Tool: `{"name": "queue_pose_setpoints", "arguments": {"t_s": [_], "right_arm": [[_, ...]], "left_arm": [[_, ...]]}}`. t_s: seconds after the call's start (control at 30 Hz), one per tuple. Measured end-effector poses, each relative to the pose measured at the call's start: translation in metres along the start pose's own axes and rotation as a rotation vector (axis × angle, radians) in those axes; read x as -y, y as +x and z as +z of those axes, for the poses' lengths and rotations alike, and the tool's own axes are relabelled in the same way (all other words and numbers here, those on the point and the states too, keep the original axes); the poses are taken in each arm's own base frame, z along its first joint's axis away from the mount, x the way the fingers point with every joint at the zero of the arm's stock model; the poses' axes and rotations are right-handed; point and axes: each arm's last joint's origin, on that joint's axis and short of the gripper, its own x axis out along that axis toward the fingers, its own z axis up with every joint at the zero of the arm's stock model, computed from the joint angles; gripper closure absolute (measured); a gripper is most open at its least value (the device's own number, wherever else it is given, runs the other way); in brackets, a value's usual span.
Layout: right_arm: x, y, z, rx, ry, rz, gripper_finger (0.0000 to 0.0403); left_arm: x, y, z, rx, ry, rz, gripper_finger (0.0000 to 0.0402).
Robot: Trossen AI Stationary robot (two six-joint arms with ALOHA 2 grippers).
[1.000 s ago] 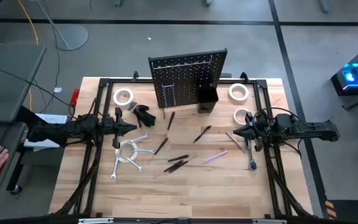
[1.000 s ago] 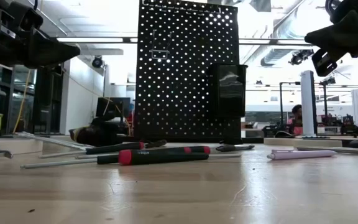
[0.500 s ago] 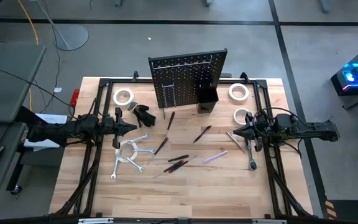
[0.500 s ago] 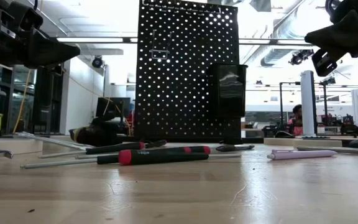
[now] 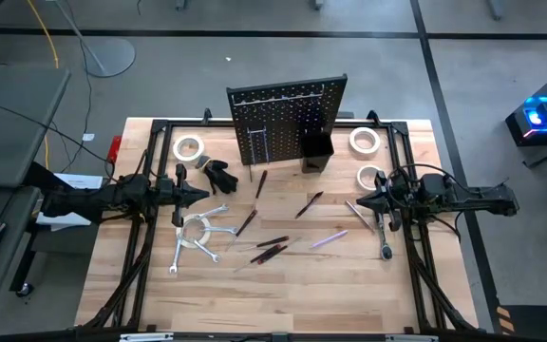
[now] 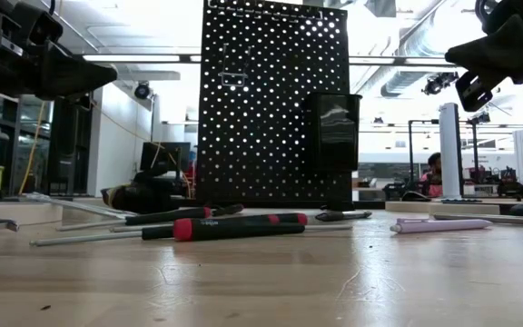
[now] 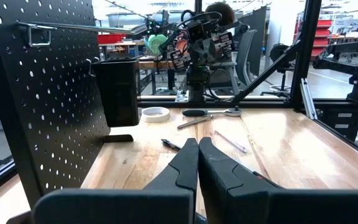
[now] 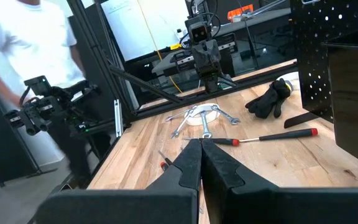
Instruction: Hang tools onto peg board
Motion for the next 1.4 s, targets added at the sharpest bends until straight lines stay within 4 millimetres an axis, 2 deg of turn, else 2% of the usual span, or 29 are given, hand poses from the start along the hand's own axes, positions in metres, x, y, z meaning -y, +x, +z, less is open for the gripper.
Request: {"name": "queue_pose_setpoints", "arguments": {"t_s": [1.3,1.33,1.4], "right_arm": [[0.000,0.000,0.000,0.000,0.000,0.000,0.0402],[0.000,0.000,0.000,0.000,0.000,0.000,0.0402],[0.000,0.000,0.000,-0.001,0.000,0.000,0.0402]], "left_arm": [[0.000,0.000,0.001,0.011,-0.001,0.004,0.0401],[0.000,0.000,0.003,0.034,-0.015,0.009,0.0401],[0.000,0.000,0.012,0.128,-0.151,0.002,0.0401]]}}
